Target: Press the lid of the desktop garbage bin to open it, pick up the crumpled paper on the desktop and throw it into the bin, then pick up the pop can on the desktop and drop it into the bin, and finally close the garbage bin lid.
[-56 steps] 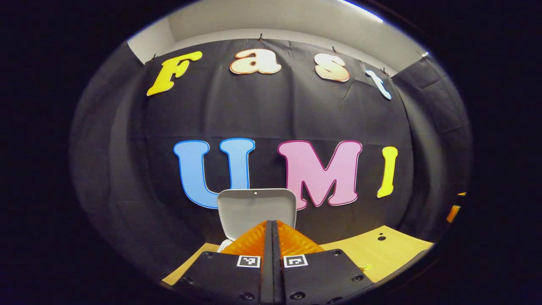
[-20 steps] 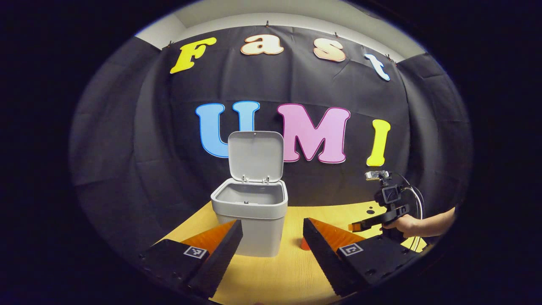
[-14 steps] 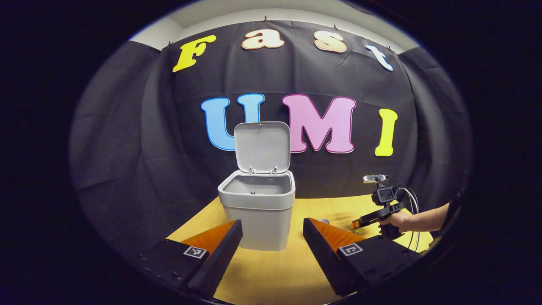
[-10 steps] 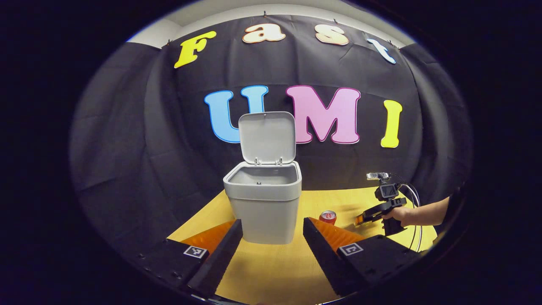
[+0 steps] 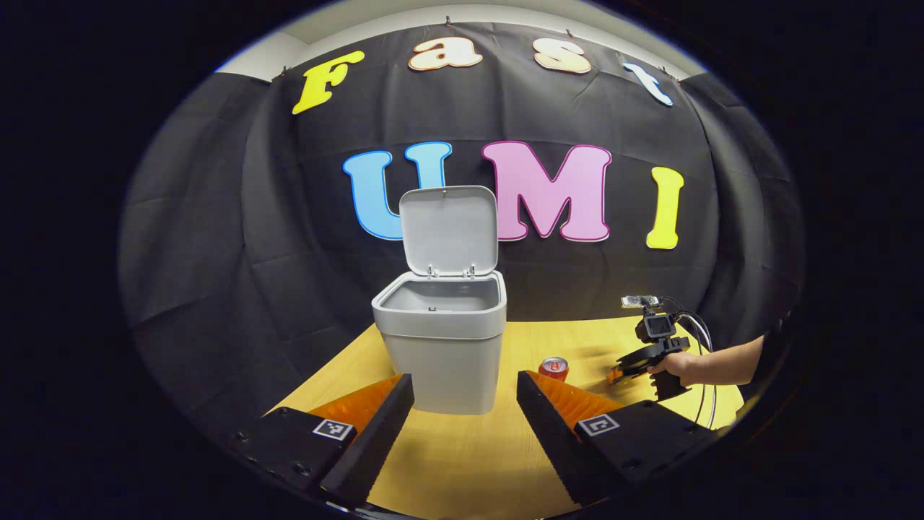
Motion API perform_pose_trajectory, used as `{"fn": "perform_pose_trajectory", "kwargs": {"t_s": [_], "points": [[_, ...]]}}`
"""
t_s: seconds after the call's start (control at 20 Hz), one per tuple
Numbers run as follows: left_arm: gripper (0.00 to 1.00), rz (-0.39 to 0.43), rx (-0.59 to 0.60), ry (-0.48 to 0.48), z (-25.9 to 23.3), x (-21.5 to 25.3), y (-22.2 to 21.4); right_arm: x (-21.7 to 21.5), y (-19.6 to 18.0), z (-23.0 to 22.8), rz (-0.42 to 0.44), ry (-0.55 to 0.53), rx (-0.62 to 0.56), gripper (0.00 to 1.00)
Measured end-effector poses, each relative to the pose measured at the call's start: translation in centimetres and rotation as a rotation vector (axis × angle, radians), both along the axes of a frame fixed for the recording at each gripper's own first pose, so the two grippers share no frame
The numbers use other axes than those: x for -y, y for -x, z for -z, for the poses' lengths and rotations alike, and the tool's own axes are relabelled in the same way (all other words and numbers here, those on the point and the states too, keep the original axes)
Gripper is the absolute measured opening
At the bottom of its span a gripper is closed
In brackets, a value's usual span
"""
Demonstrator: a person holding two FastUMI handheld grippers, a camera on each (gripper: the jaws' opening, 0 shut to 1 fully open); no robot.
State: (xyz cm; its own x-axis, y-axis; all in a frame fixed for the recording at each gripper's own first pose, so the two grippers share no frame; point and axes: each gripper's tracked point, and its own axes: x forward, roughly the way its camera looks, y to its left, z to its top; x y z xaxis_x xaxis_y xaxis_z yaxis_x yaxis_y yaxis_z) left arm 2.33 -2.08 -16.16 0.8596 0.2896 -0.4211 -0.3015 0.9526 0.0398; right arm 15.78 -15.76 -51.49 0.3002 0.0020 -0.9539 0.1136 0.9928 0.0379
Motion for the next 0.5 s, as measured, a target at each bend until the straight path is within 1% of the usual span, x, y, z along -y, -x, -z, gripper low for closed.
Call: {"fn": "perform_pose_trajectory", "kwargs": {"t_s": [0.1,0.15,0.2,0.25,0.3,0.4,0.5], "points": [[0.97,0.007,0.005,0.009,0.0,0.3,0.1,0.2,0.1,-0.1,0.002,-0.009,-0.006,0.52],[0.97,0.009,0.005,0.012,0.0,0.3,0.1,0.2,0.0,-0.1,0.005,-0.010,-0.005,0.31],[0.97,0.011,0.006,0.015,0.1,0.2,0.3,0.1,0.0,-0.3,0.007,-0.008,-0.004,0.60],[0.97,0.015,0.006,0.021,0.1,0.2,0.3,0.1,-0.1,-0.5,0.002,-0.004,0.004,0.60],[0.97,0.020,0.005,0.026,0.2,0.1,0.4,0.3,-0.4,-0.6,-0.005,0.003,0.022,0.45],[0.97,0.026,0.006,0.027,0.3,-0.3,0.5,0.4,-1.3,-1.3,0.000,0.014,0.072,0.45],[0.97,0.039,0.019,0.037,0.5,-0.4,0.8,0.2,-2.2,-2.7,0.002,-0.001,0.114,0.45]]}}
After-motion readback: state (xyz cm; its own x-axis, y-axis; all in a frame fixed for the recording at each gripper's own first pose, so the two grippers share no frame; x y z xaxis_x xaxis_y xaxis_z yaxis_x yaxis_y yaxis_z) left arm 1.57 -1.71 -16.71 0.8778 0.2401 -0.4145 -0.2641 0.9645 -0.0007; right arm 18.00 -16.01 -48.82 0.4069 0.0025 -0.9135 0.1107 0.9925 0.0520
